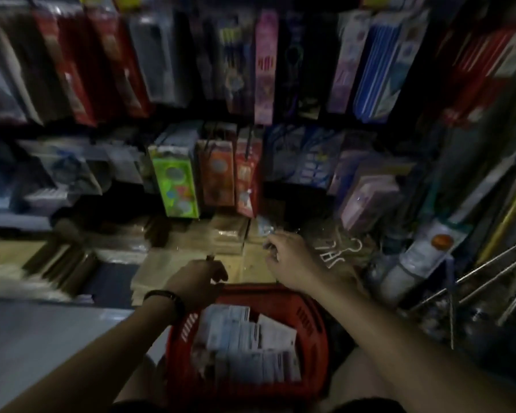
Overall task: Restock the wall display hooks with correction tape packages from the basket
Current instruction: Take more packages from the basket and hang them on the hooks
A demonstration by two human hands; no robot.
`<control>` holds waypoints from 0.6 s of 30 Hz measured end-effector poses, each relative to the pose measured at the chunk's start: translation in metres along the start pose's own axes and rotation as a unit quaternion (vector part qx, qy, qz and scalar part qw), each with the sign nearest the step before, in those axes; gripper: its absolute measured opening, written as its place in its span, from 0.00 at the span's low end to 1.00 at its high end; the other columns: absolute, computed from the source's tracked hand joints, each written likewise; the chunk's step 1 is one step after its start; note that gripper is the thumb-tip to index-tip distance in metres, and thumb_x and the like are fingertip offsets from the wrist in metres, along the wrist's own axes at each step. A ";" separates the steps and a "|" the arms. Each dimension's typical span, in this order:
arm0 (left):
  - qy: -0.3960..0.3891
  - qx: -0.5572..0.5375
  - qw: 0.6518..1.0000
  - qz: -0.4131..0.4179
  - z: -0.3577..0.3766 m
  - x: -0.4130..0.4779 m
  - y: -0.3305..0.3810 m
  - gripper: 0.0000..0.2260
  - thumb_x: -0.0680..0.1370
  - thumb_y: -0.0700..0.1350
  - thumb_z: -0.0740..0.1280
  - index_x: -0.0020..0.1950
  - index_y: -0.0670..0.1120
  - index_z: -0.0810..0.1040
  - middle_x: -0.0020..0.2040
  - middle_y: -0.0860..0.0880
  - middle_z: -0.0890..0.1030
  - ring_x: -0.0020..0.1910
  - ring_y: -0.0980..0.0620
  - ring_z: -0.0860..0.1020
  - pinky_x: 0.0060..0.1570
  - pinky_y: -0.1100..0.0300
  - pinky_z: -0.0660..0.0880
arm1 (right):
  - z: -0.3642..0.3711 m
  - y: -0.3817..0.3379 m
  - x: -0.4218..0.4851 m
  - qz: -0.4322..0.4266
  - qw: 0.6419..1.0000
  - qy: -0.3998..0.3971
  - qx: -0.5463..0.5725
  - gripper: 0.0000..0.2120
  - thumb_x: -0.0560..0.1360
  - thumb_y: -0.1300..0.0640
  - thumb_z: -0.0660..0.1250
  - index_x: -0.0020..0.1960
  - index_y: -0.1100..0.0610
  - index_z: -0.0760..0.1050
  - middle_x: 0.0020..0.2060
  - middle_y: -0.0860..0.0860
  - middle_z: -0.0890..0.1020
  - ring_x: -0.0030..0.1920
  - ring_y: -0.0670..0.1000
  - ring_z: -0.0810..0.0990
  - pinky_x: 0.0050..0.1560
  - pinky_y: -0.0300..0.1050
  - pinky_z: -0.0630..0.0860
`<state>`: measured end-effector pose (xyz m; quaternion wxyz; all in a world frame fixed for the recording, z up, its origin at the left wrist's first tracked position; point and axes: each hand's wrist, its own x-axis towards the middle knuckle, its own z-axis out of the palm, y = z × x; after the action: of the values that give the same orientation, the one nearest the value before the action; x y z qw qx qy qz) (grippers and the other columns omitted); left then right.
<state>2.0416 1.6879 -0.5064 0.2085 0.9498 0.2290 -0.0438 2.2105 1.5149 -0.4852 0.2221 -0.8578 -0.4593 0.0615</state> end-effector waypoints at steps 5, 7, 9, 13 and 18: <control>-0.068 -0.021 0.996 -0.050 0.076 -0.002 -0.056 0.11 0.80 0.49 0.71 0.62 0.52 0.82 0.57 0.53 0.84 0.57 0.51 0.82 0.57 0.55 0.81 | 0.114 0.026 -0.031 0.098 0.989 -0.090 0.057 0.03 0.78 0.52 0.69 0.51 0.47 0.79 0.47 0.44 0.81 0.46 0.48 0.81 0.48 0.49 0.81; -0.097 -0.026 0.992 -0.075 0.100 0.003 -0.072 0.10 0.80 0.49 0.71 0.61 0.53 0.81 0.58 0.53 0.83 0.58 0.52 0.82 0.58 0.56 0.80 | 0.159 0.039 -0.041 0.136 0.980 -0.121 0.078 0.02 0.77 0.53 0.70 0.47 0.47 0.78 0.45 0.44 0.83 0.46 0.47 0.82 0.48 0.49 0.82; -0.125 -0.033 0.987 -0.100 0.123 0.009 -0.085 0.08 0.80 0.52 0.70 0.59 0.56 0.81 0.59 0.54 0.84 0.59 0.52 0.82 0.60 0.54 0.79 | 0.207 0.060 -0.053 0.180 0.965 -0.173 0.086 0.04 0.75 0.54 0.71 0.47 0.47 0.77 0.46 0.45 0.84 0.47 0.48 0.83 0.49 0.53 0.83; -0.163 -0.045 0.978 -0.125 0.159 0.018 -0.095 0.10 0.81 0.52 0.68 0.62 0.54 0.81 0.63 0.50 0.83 0.62 0.48 0.81 0.61 0.54 0.78 | 0.263 0.084 -0.066 0.202 0.942 -0.257 0.075 0.10 0.75 0.54 0.69 0.56 0.47 0.80 0.51 0.47 0.85 0.52 0.53 0.83 0.58 0.54 0.82; -0.266 -0.039 0.955 -0.129 0.187 0.036 -0.101 0.14 0.83 0.50 0.66 0.67 0.48 0.80 0.67 0.45 0.81 0.65 0.44 0.80 0.65 0.52 0.77 | 0.303 0.110 -0.061 0.229 0.921 -0.315 -0.010 0.19 0.77 0.57 0.69 0.67 0.54 0.75 0.63 0.54 0.81 0.66 0.57 0.78 0.70 0.52 0.72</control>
<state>2.0304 1.7068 -0.7213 0.2912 0.8575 0.2872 -0.3120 2.1655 1.5106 -0.8098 0.0374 -0.8783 -0.2973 0.3727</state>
